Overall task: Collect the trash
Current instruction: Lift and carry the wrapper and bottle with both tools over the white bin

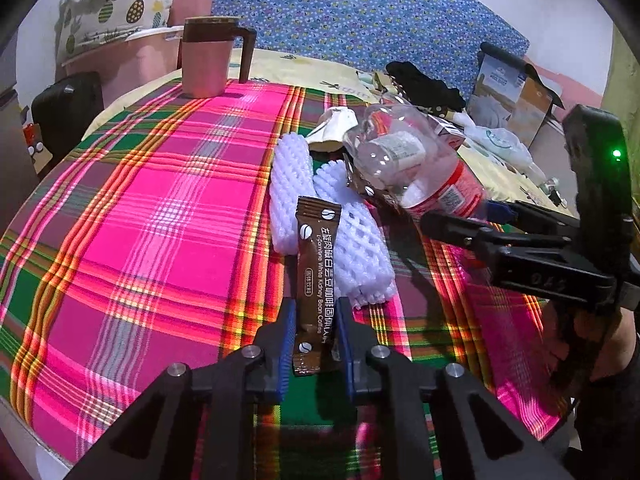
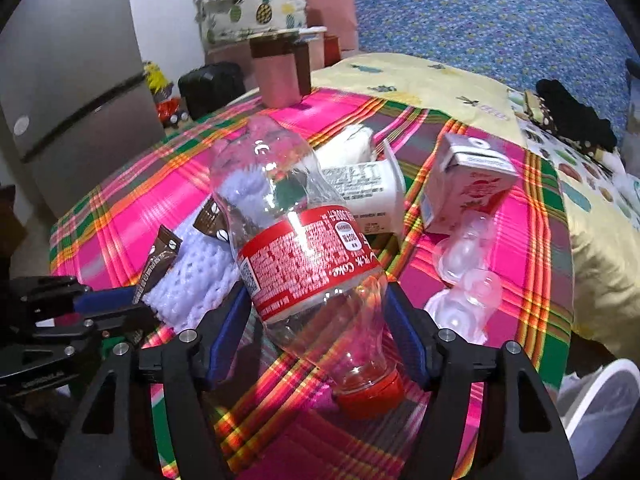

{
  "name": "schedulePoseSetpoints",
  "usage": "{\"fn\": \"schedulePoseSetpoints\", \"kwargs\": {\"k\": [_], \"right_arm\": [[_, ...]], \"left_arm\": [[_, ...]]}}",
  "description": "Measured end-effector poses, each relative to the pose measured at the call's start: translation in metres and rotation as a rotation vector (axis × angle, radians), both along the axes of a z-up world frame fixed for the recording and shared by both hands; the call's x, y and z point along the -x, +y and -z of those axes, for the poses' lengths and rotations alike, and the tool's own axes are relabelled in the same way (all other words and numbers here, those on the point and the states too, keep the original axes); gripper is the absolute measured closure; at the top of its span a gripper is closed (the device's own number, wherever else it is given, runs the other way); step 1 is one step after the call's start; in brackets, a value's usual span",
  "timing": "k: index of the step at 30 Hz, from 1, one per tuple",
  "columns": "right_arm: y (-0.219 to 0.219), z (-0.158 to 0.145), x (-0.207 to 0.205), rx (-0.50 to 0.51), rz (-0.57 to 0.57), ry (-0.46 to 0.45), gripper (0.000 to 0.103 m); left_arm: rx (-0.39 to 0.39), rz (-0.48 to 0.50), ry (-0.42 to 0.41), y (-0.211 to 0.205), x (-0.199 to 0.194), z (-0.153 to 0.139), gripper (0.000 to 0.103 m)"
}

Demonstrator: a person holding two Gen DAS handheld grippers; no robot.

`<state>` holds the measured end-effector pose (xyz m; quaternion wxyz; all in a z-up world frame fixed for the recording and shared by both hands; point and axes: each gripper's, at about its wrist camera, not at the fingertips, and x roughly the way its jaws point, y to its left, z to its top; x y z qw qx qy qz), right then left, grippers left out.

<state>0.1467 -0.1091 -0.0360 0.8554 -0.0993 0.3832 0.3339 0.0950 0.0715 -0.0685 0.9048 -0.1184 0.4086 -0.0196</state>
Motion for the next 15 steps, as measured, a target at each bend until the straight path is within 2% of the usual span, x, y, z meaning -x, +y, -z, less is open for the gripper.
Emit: {"fn": "schedulePoseSetpoints", "kwargs": {"k": [15], "right_arm": [[-0.029, -0.013, 0.033, -0.107, 0.125, -0.015, 0.035]], "left_arm": [[-0.019, -0.003, -0.064, 0.000, 0.019, -0.025, 0.083]]}}
